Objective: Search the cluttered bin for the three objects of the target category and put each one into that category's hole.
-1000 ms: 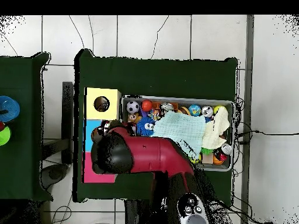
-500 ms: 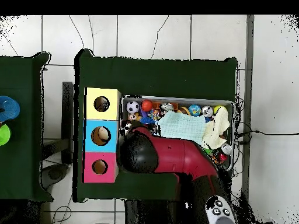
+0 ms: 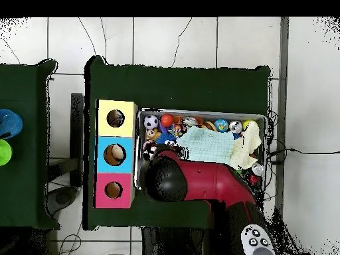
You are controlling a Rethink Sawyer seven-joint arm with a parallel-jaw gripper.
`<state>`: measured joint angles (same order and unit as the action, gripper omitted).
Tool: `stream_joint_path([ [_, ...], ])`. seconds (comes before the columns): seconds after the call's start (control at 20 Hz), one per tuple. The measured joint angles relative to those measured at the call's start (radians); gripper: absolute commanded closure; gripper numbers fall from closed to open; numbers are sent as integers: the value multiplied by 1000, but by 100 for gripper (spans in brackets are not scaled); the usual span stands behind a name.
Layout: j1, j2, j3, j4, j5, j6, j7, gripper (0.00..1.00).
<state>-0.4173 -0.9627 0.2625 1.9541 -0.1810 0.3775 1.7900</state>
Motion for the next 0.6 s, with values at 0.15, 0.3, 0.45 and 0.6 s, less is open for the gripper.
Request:
stream_joint_path([
  [0.15,0,3,8,0,-7,0,0,0],
  [0.3,0,4,19,0,-7,0,0,0],
  [0.45,0,4,28,0,-8,0,0,0],
  [0.6,0,4,33,0,-8,0,0,0],
])
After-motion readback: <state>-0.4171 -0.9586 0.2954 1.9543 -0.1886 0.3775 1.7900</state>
